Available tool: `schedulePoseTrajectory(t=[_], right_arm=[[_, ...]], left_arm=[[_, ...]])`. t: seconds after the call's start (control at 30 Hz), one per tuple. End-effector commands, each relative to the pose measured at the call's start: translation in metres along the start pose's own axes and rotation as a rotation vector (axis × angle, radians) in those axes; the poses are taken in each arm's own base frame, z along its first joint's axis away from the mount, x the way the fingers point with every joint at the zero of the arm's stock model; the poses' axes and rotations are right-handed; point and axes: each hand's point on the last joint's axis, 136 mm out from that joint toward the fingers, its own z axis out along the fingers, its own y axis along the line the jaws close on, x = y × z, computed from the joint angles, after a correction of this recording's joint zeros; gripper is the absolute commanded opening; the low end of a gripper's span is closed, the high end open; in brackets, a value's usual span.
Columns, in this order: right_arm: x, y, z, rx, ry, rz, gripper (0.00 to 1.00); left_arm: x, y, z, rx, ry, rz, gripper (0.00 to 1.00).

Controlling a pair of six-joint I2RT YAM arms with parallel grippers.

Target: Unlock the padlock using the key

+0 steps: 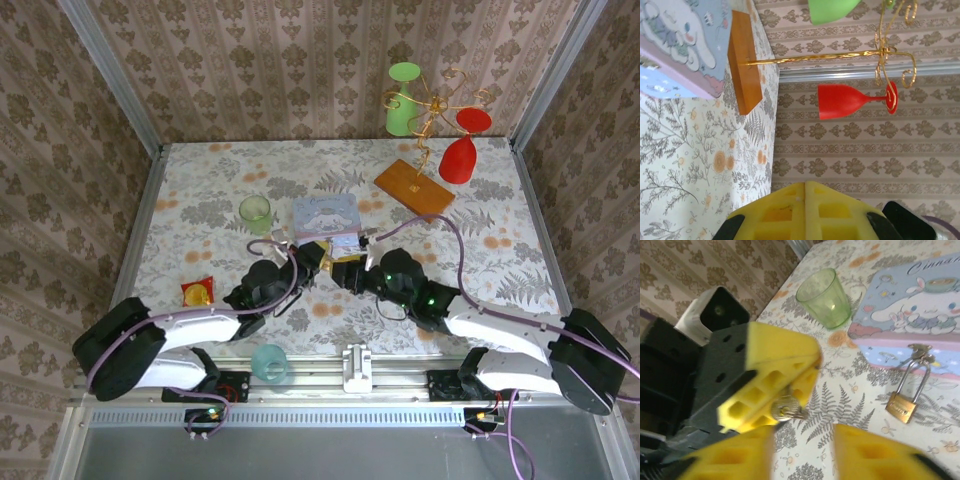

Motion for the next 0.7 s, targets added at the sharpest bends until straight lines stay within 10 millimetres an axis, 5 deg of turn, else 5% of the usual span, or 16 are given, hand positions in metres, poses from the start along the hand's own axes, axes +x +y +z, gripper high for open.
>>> schedulePoseTrajectory(t=[0.0,0.2,0.3,0.67], right_arm=[[-0.011,0.004,-0.021,-0.13,0.025,0.004,0.74],[-0.035,0.031,-0.051,-0.356,0.077,-0.028,0.78],[-0.048,0.045,-0.057,-0.441,0.033,-0.029,0.67],[-0.074,0.078,-0.063,-0.657,-0.104,0.022,0.54]], left_arm=[[0.001,-0.032,0.002,0.032,0.062,0.237,0.0],[0.017,-0.081,-0.006,0.147,0.19,0.598,0.0],[0.033,-0.103,-0.016,0.231,0.276,0.765,0.0],[0.041,-0.138,-0.037,0.393,0.278,0.894,0.0]])
